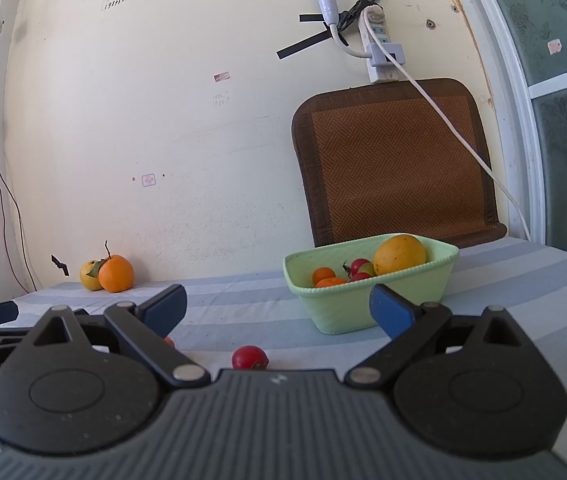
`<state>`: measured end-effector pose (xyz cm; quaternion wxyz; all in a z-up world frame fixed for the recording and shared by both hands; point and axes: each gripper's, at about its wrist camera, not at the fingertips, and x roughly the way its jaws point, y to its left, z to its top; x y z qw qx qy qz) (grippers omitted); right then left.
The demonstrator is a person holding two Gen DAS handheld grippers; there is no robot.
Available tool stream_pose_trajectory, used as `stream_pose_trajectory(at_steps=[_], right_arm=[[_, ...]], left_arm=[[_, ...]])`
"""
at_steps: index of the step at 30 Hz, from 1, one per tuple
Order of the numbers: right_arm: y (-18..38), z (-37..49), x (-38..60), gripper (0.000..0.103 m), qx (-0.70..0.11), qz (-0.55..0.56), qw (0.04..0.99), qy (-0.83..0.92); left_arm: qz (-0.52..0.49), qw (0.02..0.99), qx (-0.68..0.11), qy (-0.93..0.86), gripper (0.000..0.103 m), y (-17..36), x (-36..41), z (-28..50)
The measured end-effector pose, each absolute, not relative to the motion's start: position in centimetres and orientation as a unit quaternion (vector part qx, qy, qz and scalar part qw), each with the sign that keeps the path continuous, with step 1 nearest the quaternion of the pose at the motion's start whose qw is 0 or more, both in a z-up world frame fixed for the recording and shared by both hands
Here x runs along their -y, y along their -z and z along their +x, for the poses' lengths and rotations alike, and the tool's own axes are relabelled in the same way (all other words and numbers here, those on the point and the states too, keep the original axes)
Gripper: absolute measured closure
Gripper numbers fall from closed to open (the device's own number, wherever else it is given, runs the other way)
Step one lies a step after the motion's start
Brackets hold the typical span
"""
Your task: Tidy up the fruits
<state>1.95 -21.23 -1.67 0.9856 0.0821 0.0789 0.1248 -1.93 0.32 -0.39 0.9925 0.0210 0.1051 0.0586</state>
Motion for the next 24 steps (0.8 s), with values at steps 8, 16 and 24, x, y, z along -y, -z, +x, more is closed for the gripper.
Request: stream_pose_trajectory(at_steps=[8, 16, 24], right_arm=[[1.70, 1.97, 21.26, 0.004, -0.079, 0.083, 0.986, -0.125], [1.73, 1.96, 21.26, 0.004, -0.079, 0.083, 0.986, -0.124], [1.76, 2.01, 21.30, 0.004, -0.079, 0.083, 0.986, -0.125]], left_arm=[[0.023, 0.992, -0.105, -0.058, 0.000, 0.46, -0.22, -1.89], [0.023, 0.992, -0.107, -0.057, 0.000, 0.50, -0.14, -1.85], [0.022, 0.992, -0.110, -0.056, 0.000, 0.57, -0.08, -1.83]])
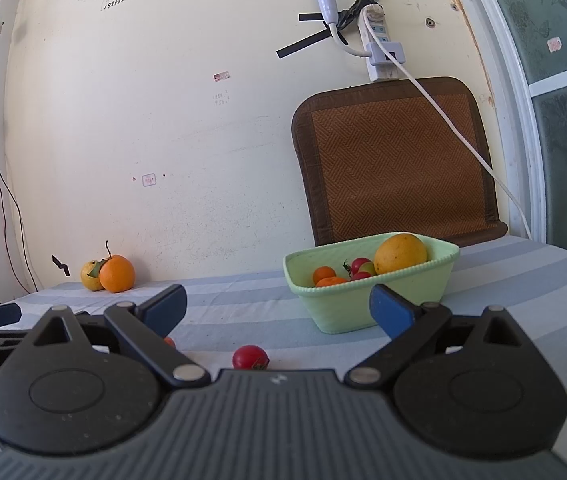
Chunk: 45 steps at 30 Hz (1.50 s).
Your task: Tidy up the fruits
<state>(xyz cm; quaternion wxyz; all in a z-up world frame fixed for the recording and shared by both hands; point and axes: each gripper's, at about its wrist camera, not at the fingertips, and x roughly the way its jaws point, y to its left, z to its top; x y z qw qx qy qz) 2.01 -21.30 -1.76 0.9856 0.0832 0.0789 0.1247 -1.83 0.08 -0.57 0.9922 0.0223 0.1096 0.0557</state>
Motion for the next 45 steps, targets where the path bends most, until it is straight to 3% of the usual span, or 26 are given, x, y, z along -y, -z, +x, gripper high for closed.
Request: stream_pose_trajectory(at_steps=[45], right_arm=[[1.99, 1.98, 20.97, 0.004, -0.082, 0.083, 0.985, -0.131]], left_arm=[[0.026, 0.990, -0.128, -0.056, 0.000, 0.47, -0.16, -1.46]])
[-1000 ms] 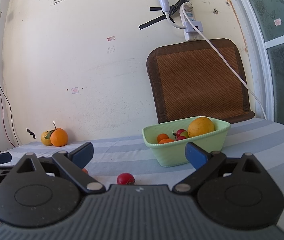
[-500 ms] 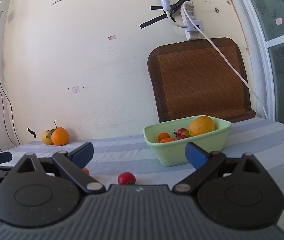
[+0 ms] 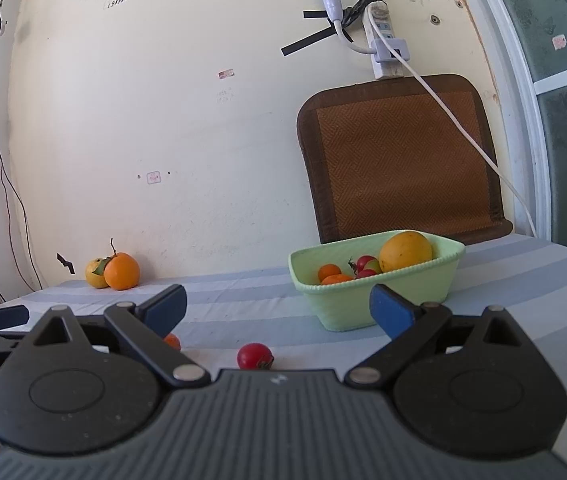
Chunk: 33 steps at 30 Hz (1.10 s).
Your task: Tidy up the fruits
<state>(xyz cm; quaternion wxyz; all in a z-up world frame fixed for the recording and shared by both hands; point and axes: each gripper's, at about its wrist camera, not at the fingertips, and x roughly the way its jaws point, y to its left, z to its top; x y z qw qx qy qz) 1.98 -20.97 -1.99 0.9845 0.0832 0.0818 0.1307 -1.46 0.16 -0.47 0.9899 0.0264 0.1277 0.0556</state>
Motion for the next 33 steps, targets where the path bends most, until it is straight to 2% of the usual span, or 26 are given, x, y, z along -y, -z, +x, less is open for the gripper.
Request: stream_pose_trajectory(at_steps=[33], right_arm=[[1.98, 1.81, 20.92, 0.004, -0.082, 0.084, 0.984, -0.132]], left_arm=[[0.029, 0.990, -0.123, -0.056, 0.000, 0.35, 0.02, -1.65]])
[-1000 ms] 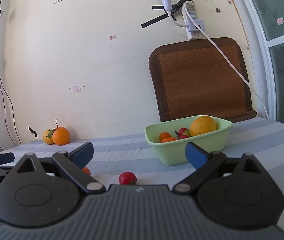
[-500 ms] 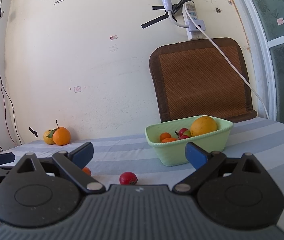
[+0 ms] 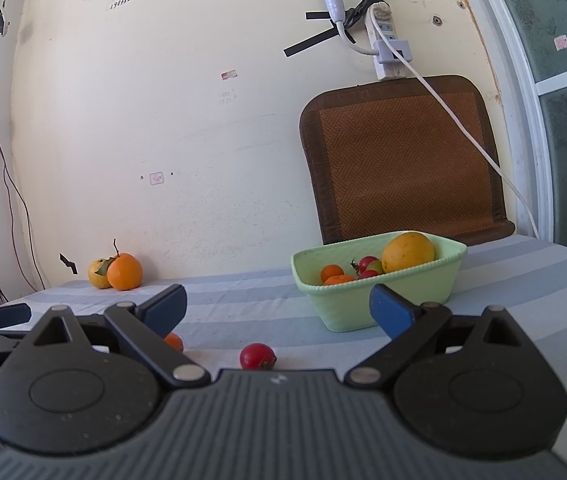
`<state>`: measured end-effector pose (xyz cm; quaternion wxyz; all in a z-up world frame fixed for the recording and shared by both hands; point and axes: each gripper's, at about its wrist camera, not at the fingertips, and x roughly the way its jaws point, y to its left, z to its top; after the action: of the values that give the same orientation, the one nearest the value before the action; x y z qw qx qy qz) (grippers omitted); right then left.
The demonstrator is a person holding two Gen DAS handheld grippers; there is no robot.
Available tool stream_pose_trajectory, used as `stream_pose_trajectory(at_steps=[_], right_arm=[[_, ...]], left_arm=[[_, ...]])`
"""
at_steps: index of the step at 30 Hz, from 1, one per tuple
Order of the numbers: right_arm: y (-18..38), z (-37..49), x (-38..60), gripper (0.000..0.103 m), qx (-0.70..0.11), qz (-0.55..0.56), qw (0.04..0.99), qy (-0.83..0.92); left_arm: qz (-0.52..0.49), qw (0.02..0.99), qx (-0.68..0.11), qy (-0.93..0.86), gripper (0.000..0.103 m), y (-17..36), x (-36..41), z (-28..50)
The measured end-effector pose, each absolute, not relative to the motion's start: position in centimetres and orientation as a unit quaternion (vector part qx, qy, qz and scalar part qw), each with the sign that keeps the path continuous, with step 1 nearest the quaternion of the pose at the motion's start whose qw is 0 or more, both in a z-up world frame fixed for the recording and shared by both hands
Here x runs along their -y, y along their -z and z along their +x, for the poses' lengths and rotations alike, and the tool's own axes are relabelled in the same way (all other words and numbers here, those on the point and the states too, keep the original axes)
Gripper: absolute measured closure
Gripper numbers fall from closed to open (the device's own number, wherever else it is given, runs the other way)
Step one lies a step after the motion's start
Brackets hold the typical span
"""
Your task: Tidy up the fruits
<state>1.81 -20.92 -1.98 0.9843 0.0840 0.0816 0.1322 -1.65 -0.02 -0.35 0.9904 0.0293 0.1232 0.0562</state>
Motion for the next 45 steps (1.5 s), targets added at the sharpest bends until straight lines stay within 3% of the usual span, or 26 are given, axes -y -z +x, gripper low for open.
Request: stream_pose_trajectory(at_steps=[41, 45], right_arm=[[2.04, 1.79, 20.41, 0.007, -0.086, 0.083, 0.983, -0.136], [2.17, 1.72, 20.11, 0.014, -0.092, 0.082, 0.982, -0.140]], left_arm=[[0.020, 0.990, -0.129, -0.056, 0.000, 0.41, -0.23, -1.54], [0.011, 0.990, -0.136, -0.037, 0.000, 0.38, -0.46, -1.35]])
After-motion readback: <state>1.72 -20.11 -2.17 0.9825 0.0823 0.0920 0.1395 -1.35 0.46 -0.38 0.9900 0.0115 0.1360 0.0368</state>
